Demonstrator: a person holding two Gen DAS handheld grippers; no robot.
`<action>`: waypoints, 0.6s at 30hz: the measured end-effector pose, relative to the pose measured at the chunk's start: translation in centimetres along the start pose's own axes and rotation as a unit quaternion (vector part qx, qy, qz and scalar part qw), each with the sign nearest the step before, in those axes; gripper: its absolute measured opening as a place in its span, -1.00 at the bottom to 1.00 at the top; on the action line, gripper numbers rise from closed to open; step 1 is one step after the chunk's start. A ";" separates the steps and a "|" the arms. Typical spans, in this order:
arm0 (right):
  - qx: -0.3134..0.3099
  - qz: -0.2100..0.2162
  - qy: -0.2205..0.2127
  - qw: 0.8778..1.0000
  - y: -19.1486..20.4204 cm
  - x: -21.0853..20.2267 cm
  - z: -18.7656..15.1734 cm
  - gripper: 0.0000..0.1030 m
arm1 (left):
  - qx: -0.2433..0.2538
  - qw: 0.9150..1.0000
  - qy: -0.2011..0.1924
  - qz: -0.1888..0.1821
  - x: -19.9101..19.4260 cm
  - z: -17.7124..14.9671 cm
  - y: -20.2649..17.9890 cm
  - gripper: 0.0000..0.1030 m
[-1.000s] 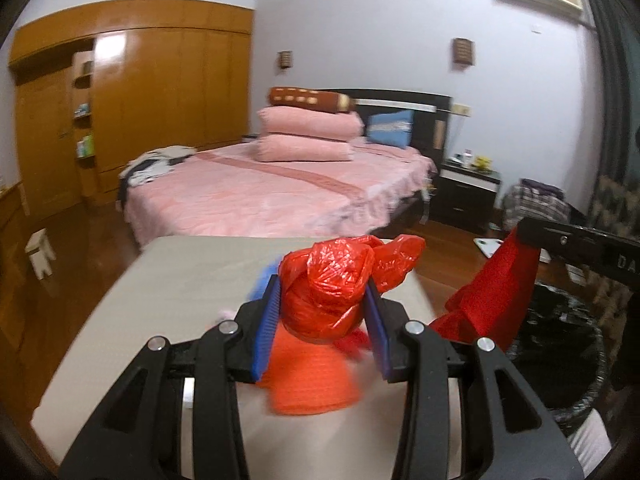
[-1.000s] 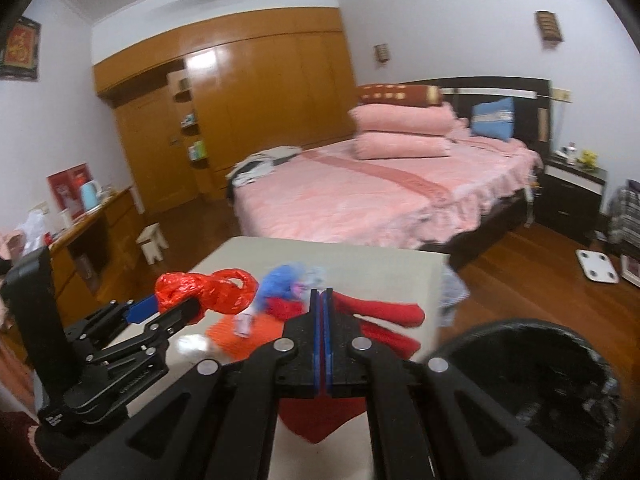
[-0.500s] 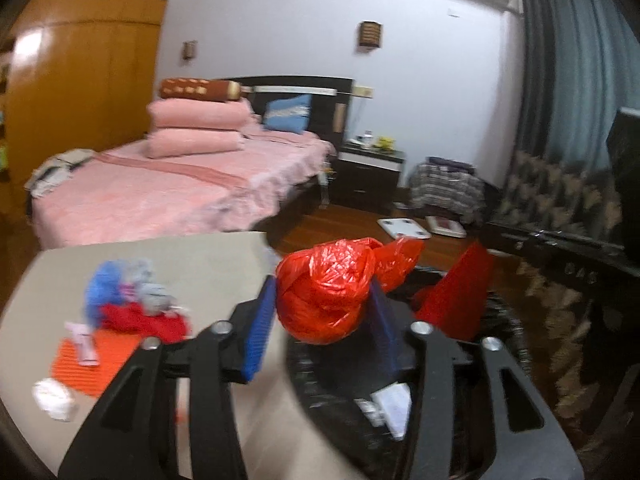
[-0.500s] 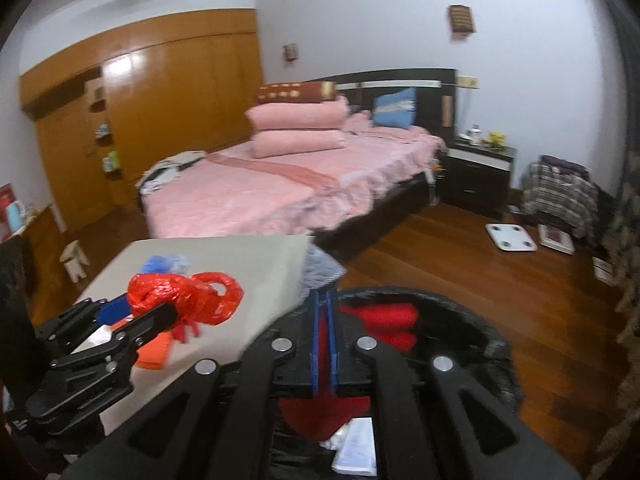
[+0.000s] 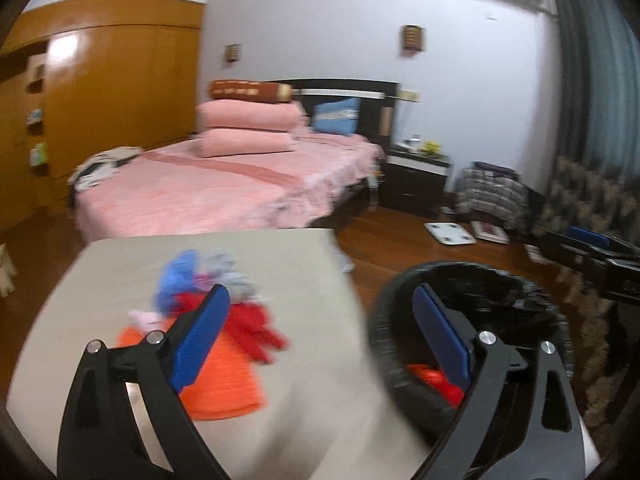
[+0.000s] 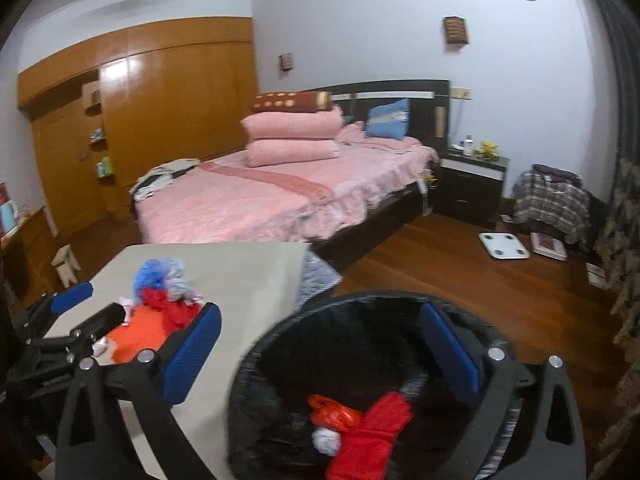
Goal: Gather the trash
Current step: 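Grasp the white tissue on the table with the left tool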
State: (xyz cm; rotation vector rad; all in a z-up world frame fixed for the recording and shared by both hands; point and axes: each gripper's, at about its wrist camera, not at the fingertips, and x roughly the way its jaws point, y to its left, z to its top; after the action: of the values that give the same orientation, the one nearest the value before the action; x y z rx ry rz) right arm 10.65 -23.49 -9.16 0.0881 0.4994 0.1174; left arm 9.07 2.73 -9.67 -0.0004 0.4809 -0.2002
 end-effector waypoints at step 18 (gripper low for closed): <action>-0.061 0.109 0.030 0.992 15.2 8.0 -4.1 0.89 | -0.063 0.977 0.053 0.199 -2.4 -4.5 16.2 0.77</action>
State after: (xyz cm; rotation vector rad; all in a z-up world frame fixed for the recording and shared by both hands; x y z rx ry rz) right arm 14.28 -7.13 -14.86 0.0189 0.5410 0.3648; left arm 7.99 19.26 -13.33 -0.0173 0.5887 0.2249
